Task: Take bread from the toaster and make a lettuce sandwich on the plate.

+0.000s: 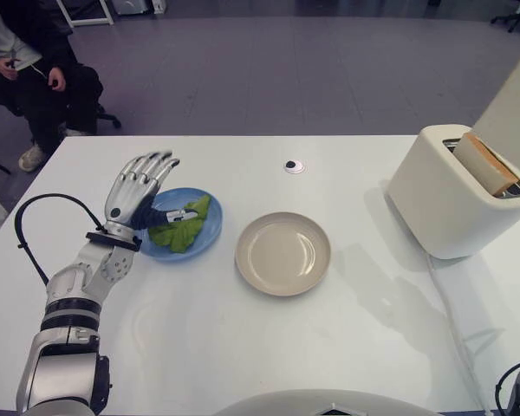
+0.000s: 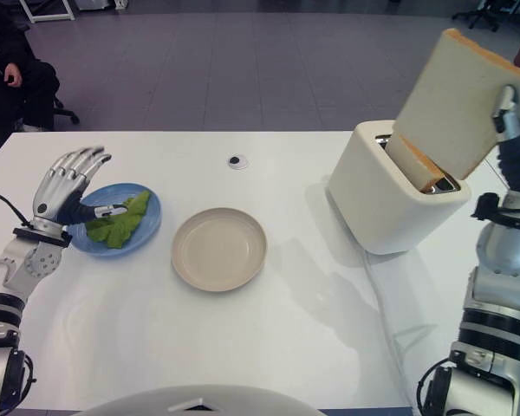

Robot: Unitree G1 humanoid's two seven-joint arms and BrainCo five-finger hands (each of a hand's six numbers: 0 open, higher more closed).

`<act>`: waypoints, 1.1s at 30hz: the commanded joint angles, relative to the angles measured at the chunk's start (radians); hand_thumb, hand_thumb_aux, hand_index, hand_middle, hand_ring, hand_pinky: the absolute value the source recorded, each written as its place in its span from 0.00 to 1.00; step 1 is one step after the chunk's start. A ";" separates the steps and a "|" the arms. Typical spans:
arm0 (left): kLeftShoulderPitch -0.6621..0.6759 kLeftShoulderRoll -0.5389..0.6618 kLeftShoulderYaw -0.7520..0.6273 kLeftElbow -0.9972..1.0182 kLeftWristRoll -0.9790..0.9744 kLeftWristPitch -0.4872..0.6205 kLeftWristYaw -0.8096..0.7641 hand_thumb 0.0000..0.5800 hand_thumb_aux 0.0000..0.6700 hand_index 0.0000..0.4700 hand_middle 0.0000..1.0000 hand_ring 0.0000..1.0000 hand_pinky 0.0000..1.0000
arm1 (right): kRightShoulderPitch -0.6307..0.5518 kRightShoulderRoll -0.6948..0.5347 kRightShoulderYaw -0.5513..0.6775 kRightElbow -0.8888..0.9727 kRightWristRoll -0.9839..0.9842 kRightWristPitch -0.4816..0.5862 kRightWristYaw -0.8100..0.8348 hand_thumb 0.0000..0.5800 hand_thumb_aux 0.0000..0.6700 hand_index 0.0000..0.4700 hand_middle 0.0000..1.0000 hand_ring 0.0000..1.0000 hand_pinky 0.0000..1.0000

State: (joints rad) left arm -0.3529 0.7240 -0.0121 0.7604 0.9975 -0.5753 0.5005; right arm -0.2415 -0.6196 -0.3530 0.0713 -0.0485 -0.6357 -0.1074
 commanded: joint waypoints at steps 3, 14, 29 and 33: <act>-0.040 0.008 -0.161 0.152 0.019 0.088 -0.007 0.00 0.00 0.00 0.00 0.00 0.00 | -0.006 0.131 0.204 -0.085 0.032 0.022 0.127 1.00 1.00 1.00 1.00 1.00 1.00; -0.066 0.021 -0.291 0.184 -0.044 0.120 0.006 0.32 0.18 0.18 0.00 0.00 0.00 | 0.007 0.330 0.554 0.109 -0.151 0.019 0.277 1.00 1.00 1.00 1.00 1.00 1.00; -0.075 0.029 -0.302 0.082 -0.152 -0.026 0.082 1.00 1.00 1.00 0.00 0.00 0.00 | -0.059 0.361 0.674 0.373 -0.427 0.013 0.171 0.95 0.78 0.78 0.87 0.87 0.87; -0.066 0.030 -0.277 0.018 -0.184 -0.062 0.127 1.00 1.00 1.00 0.00 0.00 0.00 | -0.074 0.358 0.682 0.388 -0.506 0.018 0.091 0.00 0.00 0.00 0.20 0.20 0.20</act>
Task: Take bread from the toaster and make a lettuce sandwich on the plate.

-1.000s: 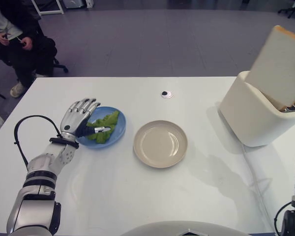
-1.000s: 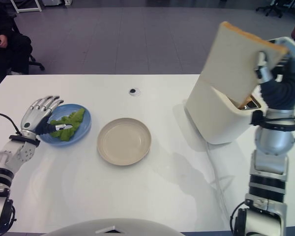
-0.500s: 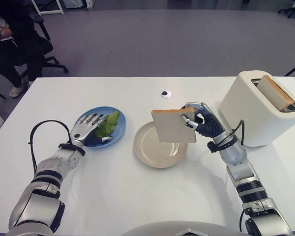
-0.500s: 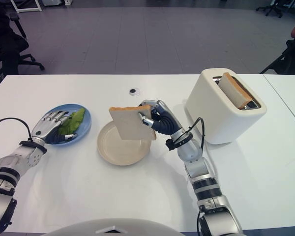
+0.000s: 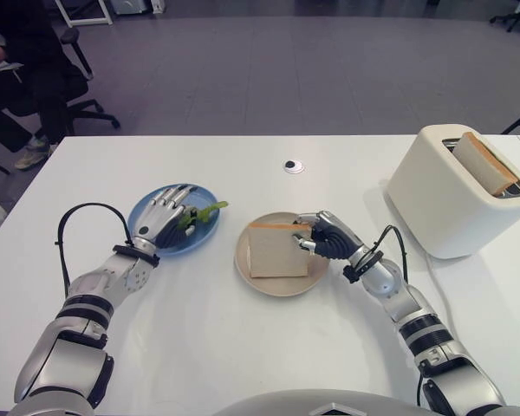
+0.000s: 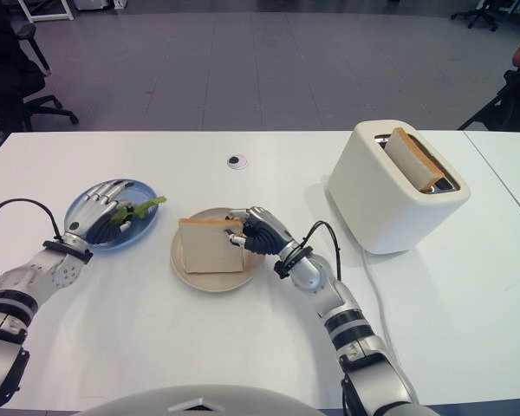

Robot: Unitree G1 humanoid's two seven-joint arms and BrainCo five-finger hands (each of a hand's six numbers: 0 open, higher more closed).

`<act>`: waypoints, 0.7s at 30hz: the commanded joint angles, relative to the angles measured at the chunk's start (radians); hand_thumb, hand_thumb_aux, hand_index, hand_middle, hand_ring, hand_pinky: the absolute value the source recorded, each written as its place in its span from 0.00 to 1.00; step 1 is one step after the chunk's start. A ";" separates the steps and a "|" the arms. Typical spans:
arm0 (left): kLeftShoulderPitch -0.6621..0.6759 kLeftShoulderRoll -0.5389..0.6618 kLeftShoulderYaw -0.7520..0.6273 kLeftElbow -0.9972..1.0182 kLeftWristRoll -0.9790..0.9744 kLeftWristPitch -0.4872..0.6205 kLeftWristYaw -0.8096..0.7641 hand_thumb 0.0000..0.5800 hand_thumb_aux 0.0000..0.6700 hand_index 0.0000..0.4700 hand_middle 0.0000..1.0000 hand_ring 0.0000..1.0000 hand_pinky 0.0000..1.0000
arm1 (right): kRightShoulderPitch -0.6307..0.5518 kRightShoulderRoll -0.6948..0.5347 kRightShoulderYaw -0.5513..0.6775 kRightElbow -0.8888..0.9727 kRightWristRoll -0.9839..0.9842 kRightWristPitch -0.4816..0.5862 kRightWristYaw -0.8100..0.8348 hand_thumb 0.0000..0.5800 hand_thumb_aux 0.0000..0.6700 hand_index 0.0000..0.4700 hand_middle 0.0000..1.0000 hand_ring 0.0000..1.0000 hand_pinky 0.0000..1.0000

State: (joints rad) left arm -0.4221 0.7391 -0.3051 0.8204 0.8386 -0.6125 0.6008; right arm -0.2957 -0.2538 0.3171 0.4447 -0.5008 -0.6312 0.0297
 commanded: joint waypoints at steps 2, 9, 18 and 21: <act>0.011 0.013 0.029 -0.077 -0.045 -0.050 0.042 1.00 1.00 1.00 0.00 0.00 0.00 | -0.025 -0.013 0.009 0.011 -0.078 0.013 -0.083 0.00 0.00 0.00 0.00 0.00 0.00; 0.032 -0.036 0.042 -0.177 -0.107 -0.142 0.026 1.00 1.00 1.00 0.00 0.00 0.00 | -0.040 -0.041 -0.090 -0.047 -0.049 0.040 -0.199 0.00 0.00 0.00 0.00 0.00 0.00; 0.035 -0.146 -0.010 -0.243 -0.091 -0.193 -0.043 1.00 1.00 1.00 0.00 0.00 0.00 | 0.015 -0.109 -0.327 -0.348 0.052 0.091 -0.262 0.00 0.00 0.00 0.00 0.00 0.00; 0.030 -0.183 -0.080 -0.208 -0.030 -0.171 -0.093 1.00 1.00 1.00 0.00 0.00 0.00 | 0.040 -0.160 -0.445 -0.460 0.108 0.123 -0.251 0.00 0.00 0.00 0.00 0.00 0.00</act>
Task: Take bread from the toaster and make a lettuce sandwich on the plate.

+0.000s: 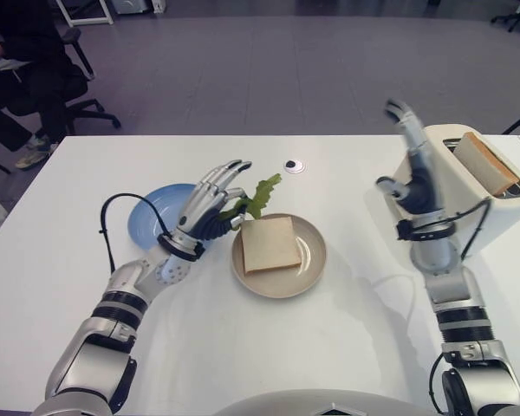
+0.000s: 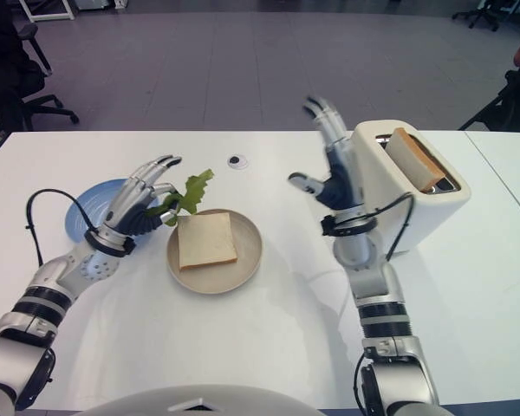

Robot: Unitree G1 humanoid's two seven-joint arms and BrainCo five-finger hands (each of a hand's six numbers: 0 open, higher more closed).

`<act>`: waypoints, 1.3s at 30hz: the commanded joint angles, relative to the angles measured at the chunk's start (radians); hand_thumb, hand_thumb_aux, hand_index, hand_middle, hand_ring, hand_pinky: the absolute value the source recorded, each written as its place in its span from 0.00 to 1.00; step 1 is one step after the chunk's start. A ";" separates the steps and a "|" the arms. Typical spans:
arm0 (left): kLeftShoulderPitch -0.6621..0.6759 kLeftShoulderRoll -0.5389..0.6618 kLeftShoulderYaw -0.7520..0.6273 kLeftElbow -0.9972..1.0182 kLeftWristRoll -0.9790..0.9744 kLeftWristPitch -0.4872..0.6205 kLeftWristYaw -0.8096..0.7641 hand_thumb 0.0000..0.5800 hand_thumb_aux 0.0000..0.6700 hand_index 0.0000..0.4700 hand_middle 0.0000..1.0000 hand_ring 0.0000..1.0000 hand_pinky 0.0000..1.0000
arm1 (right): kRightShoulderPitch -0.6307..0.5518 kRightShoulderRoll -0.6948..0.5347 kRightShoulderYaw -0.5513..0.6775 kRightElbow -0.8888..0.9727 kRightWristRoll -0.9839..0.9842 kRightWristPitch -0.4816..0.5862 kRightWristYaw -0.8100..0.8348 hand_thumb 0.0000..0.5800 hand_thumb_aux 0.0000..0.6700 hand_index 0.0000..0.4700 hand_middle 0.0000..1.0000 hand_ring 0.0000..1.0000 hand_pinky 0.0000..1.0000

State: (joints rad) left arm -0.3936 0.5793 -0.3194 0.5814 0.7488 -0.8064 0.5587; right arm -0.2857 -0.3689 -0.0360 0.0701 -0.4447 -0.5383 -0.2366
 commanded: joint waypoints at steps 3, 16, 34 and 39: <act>0.010 -0.052 -0.146 0.060 0.098 0.012 -0.127 1.00 1.00 1.00 0.00 0.00 0.00 | 0.049 -0.116 -0.211 -0.131 0.090 0.066 0.034 0.00 0.00 0.00 0.00 0.00 0.00; 0.035 -0.032 -0.154 0.021 0.060 -0.056 -0.194 0.51 0.30 0.30 0.00 0.00 0.00 | 0.170 -0.393 -0.194 0.137 -0.101 0.329 0.212 0.00 0.00 0.00 0.00 0.00 0.00; 0.056 -0.038 0.007 -0.101 -0.115 -0.161 -0.142 0.00 0.00 0.00 0.00 0.00 0.00 | 0.133 -0.390 -0.266 0.075 0.029 0.270 0.112 1.00 1.00 1.00 0.49 0.49 0.49; 0.066 -0.040 0.089 -0.115 -0.187 -0.192 -0.142 0.00 0.00 0.00 0.00 0.00 0.00 | 0.115 -0.364 -0.306 0.003 0.071 0.202 0.055 1.00 1.00 1.00 1.00 1.00 1.00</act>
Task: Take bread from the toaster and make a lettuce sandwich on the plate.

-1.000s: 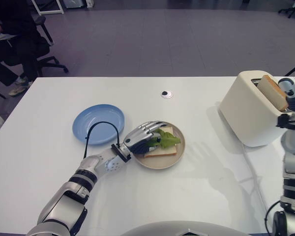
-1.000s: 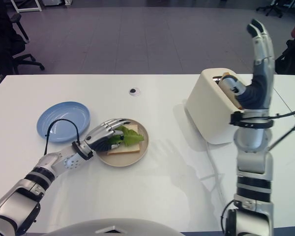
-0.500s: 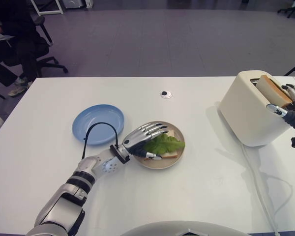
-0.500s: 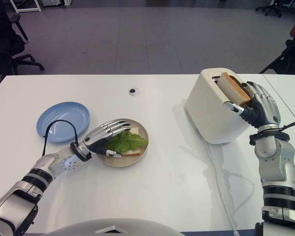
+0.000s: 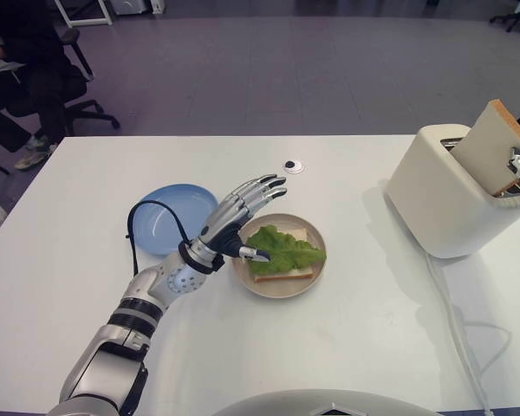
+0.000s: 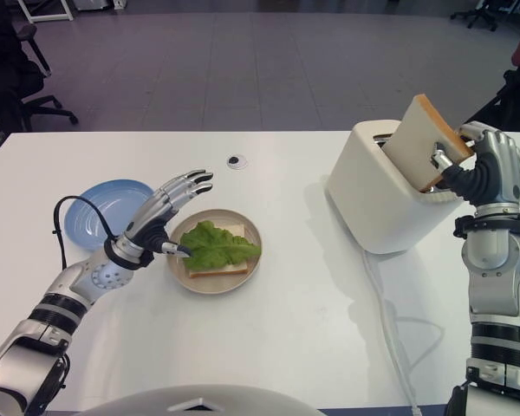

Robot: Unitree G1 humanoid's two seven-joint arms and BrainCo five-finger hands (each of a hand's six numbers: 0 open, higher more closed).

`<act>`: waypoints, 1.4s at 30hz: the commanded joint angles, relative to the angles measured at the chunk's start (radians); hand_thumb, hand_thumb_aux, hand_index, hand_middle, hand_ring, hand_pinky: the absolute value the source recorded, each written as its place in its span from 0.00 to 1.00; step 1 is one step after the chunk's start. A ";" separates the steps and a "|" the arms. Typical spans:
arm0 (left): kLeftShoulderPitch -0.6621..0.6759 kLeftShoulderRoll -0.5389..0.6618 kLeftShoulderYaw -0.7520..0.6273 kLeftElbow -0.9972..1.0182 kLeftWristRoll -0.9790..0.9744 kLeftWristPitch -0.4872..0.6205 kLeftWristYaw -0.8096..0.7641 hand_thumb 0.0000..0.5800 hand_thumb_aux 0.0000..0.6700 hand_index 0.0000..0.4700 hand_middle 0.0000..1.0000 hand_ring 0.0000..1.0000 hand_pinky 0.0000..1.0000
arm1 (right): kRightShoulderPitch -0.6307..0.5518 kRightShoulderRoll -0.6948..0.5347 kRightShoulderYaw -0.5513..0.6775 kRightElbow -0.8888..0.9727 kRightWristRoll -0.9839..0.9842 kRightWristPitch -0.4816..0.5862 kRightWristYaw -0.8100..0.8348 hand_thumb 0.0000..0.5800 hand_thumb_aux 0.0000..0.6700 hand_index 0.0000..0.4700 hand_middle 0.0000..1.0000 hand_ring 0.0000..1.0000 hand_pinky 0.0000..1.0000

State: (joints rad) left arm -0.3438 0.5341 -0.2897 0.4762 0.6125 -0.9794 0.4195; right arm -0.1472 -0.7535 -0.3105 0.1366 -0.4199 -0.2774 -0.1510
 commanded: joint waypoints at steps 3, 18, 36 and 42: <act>0.020 -0.002 0.114 -0.010 -0.156 -0.063 -0.018 0.00 0.00 0.00 0.00 0.00 0.00 | -0.027 0.039 -0.036 -0.136 0.102 -0.125 -0.025 1.00 1.00 1.00 1.00 1.00 1.00; 0.197 0.193 -0.187 -0.302 -1.050 -0.317 -0.624 0.00 0.00 0.00 0.00 0.00 0.00 | -0.163 0.286 0.503 -0.107 0.297 -0.241 0.461 1.00 1.00 1.00 1.00 1.00 1.00; 0.177 0.008 -0.034 0.049 -0.498 -0.194 -0.860 0.00 0.00 0.00 0.00 0.00 0.00 | -0.388 0.473 0.661 0.410 0.201 -0.296 0.630 1.00 1.00 1.00 1.00 1.00 1.00; 0.148 -0.011 -0.007 0.131 -0.261 -0.141 -0.762 0.00 0.00 0.00 0.00 0.00 0.00 | -0.447 0.504 0.736 0.649 0.019 -0.339 0.489 1.00 1.00 1.00 1.00 1.00 1.00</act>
State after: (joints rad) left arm -0.2010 0.5202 -0.2937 0.5712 0.2787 -1.1649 -0.3427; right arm -0.5814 -0.2620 0.3811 0.7278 -0.3354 -0.6006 0.3514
